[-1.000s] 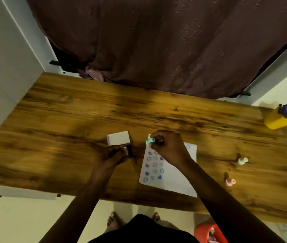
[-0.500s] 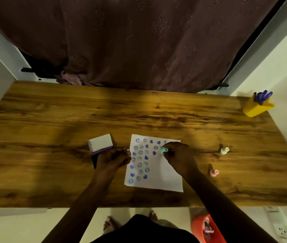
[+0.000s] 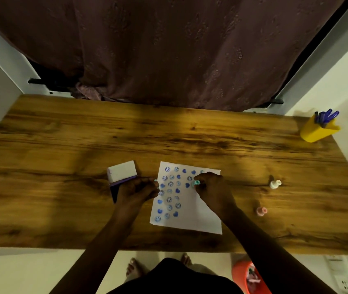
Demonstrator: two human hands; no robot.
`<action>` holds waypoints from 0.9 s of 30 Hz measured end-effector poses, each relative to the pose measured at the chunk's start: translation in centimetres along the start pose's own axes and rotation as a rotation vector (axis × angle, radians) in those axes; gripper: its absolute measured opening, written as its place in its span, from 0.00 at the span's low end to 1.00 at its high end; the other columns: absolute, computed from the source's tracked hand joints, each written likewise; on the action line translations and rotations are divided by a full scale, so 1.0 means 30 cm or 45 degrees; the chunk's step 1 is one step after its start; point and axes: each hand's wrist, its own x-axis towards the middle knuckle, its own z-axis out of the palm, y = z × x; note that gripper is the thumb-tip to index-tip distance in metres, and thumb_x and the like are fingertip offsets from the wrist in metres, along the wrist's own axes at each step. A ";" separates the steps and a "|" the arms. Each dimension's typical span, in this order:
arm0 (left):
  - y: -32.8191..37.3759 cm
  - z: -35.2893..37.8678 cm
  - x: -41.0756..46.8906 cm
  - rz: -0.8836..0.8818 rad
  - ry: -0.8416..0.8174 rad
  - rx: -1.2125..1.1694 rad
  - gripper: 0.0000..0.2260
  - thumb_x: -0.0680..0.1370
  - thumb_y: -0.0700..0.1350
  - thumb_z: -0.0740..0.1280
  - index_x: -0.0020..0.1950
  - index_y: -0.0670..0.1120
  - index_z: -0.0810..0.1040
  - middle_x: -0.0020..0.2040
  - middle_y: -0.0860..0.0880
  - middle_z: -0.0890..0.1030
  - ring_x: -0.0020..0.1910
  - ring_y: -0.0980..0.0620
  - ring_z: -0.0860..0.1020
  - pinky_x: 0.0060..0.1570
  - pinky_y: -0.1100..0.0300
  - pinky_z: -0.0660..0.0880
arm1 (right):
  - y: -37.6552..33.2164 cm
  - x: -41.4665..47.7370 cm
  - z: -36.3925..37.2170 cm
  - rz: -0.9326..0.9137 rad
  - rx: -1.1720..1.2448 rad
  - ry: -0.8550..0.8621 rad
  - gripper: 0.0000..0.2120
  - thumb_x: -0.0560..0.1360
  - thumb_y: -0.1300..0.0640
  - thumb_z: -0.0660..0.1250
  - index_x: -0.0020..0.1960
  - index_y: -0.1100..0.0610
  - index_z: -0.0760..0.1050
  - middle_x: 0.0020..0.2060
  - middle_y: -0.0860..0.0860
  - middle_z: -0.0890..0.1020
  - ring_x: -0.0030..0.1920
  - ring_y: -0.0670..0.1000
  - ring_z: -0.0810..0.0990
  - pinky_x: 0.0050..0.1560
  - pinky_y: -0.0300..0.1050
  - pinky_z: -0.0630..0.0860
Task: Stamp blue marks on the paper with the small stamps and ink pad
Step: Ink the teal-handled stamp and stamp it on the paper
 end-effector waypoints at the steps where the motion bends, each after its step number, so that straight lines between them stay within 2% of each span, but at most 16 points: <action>1: -0.003 -0.001 0.002 0.001 0.000 0.007 0.11 0.78 0.39 0.74 0.48 0.56 0.88 0.52 0.51 0.90 0.52 0.49 0.88 0.48 0.57 0.85 | 0.000 0.000 0.003 0.003 0.002 0.003 0.13 0.80 0.55 0.71 0.64 0.54 0.82 0.62 0.52 0.85 0.60 0.52 0.84 0.61 0.46 0.82; 6: -0.010 0.008 0.008 -0.025 -0.021 -0.004 0.05 0.75 0.46 0.76 0.50 0.54 0.88 0.54 0.50 0.89 0.53 0.49 0.88 0.50 0.55 0.85 | 0.001 0.008 0.013 -0.012 -0.101 0.004 0.14 0.79 0.54 0.70 0.64 0.53 0.82 0.62 0.52 0.84 0.60 0.53 0.83 0.61 0.46 0.80; 10: -0.020 0.021 0.016 -0.031 -0.028 0.017 0.08 0.78 0.41 0.74 0.51 0.54 0.88 0.55 0.49 0.89 0.55 0.49 0.88 0.51 0.54 0.85 | -0.008 0.012 0.011 -0.007 -0.150 0.011 0.14 0.79 0.53 0.70 0.64 0.53 0.82 0.62 0.52 0.84 0.60 0.52 0.84 0.61 0.45 0.80; 14: -0.020 0.029 0.017 -0.057 -0.020 0.016 0.07 0.78 0.41 0.75 0.52 0.52 0.88 0.55 0.48 0.89 0.54 0.48 0.88 0.53 0.51 0.85 | -0.016 0.015 -0.005 -0.032 -0.191 -0.003 0.15 0.80 0.51 0.70 0.66 0.52 0.81 0.63 0.51 0.84 0.61 0.51 0.83 0.62 0.45 0.80; 17: -0.010 0.039 0.017 -0.059 -0.016 -0.012 0.07 0.77 0.40 0.75 0.50 0.51 0.88 0.53 0.47 0.90 0.53 0.48 0.88 0.52 0.53 0.86 | -0.021 0.016 -0.032 -0.026 -0.132 -0.033 0.15 0.79 0.52 0.71 0.65 0.53 0.82 0.62 0.50 0.85 0.59 0.51 0.84 0.60 0.45 0.81; 19: -0.001 0.047 0.021 -0.060 -0.009 -0.007 0.06 0.77 0.40 0.76 0.50 0.50 0.88 0.52 0.47 0.90 0.52 0.47 0.88 0.51 0.55 0.86 | -0.020 0.014 -0.069 -0.021 -0.065 -0.009 0.13 0.78 0.51 0.73 0.60 0.54 0.84 0.58 0.50 0.86 0.56 0.50 0.85 0.57 0.44 0.81; 21: 0.005 0.056 0.023 -0.068 -0.006 -0.007 0.05 0.77 0.41 0.76 0.52 0.47 0.88 0.51 0.46 0.90 0.51 0.47 0.88 0.50 0.57 0.86 | -0.011 0.007 -0.119 0.022 0.082 0.101 0.11 0.75 0.51 0.76 0.55 0.54 0.85 0.52 0.48 0.88 0.50 0.48 0.86 0.52 0.42 0.81; 23: 0.008 0.070 0.023 -0.082 -0.015 -0.022 0.06 0.76 0.41 0.76 0.53 0.46 0.88 0.51 0.46 0.90 0.51 0.46 0.88 0.50 0.57 0.85 | -0.004 -0.014 -0.172 0.163 0.368 0.229 0.11 0.73 0.51 0.78 0.53 0.54 0.86 0.47 0.47 0.88 0.47 0.45 0.86 0.49 0.41 0.81; 27: 0.015 0.117 0.017 -0.120 -0.064 0.015 0.06 0.76 0.43 0.77 0.53 0.47 0.88 0.51 0.47 0.90 0.51 0.46 0.89 0.52 0.53 0.85 | -0.024 -0.089 -0.227 0.325 1.033 0.189 0.10 0.72 0.57 0.79 0.53 0.55 0.85 0.45 0.50 0.89 0.47 0.50 0.89 0.46 0.46 0.85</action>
